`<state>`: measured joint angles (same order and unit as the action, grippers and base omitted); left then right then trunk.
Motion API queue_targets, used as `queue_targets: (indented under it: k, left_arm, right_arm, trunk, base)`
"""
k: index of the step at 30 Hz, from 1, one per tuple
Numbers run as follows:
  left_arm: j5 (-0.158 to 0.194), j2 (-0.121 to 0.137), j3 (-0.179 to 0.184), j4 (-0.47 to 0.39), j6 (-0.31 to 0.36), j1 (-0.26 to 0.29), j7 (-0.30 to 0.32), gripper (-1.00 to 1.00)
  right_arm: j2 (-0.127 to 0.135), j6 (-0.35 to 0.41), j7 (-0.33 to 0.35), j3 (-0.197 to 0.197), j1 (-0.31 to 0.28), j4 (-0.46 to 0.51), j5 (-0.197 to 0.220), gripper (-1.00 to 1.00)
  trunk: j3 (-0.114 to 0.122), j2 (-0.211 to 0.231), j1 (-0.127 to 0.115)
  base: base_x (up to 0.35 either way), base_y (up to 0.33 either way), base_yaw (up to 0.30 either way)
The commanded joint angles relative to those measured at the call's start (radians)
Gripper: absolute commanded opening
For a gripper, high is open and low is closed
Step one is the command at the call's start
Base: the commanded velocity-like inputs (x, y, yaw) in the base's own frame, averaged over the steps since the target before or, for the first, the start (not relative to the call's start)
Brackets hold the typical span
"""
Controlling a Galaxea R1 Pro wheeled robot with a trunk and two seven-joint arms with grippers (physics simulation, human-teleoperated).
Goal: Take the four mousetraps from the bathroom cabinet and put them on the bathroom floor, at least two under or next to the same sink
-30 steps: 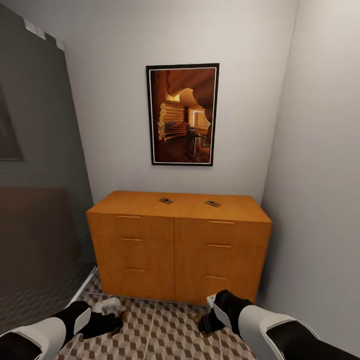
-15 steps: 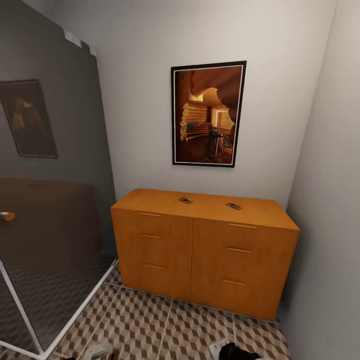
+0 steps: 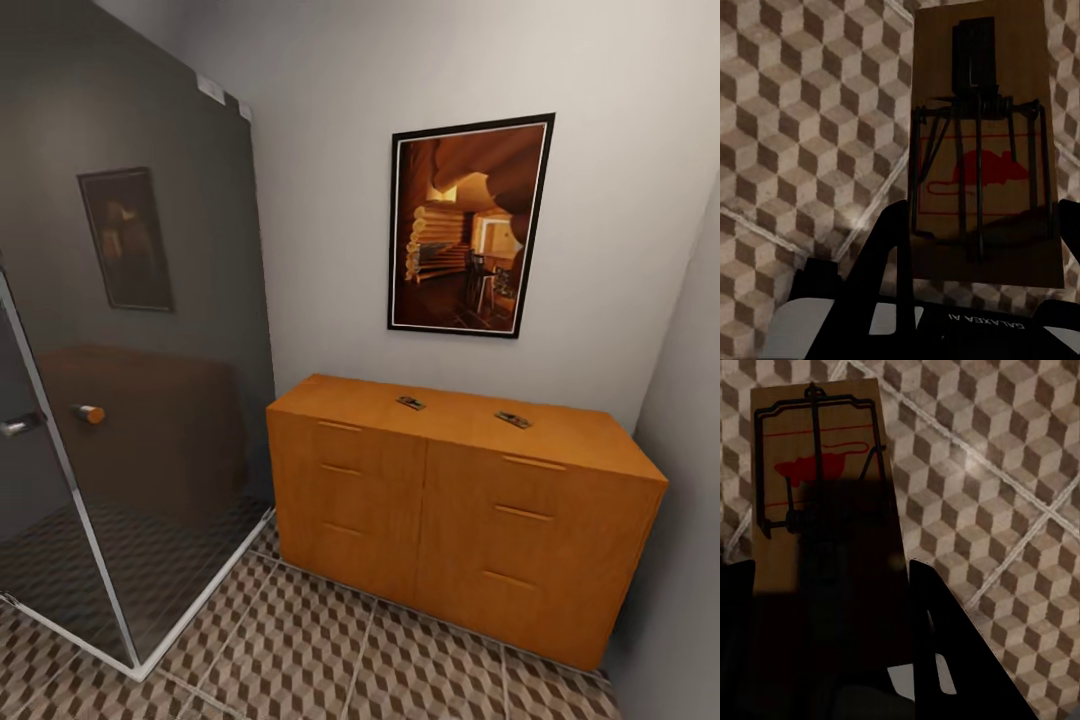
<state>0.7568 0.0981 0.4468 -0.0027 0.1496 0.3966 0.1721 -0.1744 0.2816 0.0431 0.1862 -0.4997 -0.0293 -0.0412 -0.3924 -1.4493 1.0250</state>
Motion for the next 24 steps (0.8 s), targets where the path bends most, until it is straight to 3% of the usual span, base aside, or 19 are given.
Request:
queue_targets:
  k: [1, 6, 9, 20, 24]
  left_arm:
    - [0.019, 0.001, 0.006, 0.000, -0.001, -0.004, 0.003, -1.00]
    - [0.098, 0.003, 0.004, 0.000, -0.038, -0.029, 0.003, -1.00]
    - [0.120, 0.007, 0.003, 0.000, -0.044, -0.032, 0.003, -1.00]
    - [0.137, 0.015, 0.003, 0.001, -0.052, -0.047, 0.003, -1.00]
    - [0.137, 0.015, 0.003, 0.000, -0.054, -0.056, 0.003, -1.00]
  right_arm:
    - [0.000, -0.002, 0.003, 0.006, 0.003, -0.001, -0.001, -1.00]
    - [0.000, -0.012, 0.003, 0.006, 0.015, -0.001, -0.001, -1.00]
    - [0.009, -0.014, 0.004, 0.006, 0.017, -0.001, 0.000, -1.00]
    - [0.035, -0.014, 0.008, 0.006, 0.018, -0.001, 0.000, -1.00]
    - [0.043, -0.014, 0.006, 0.006, 0.018, -0.001, 0.001, -1.00]
  trunk:
    - [-0.001, -0.001, 0.000]
    - [0.000, -0.001, 0.000]
    - [0.000, -0.001, 0.000]
    - [0.001, -0.001, 0.000]
    - [0.001, -0.001, 0.000]
  base:
    - [0.000, 0.000, 0.270]
    - [0.000, 0.000, 0.270]
    - [0.000, 0.000, 0.245]
    - [0.000, 0.000, 0.060]
    - [0.000, 0.000, 0.234]
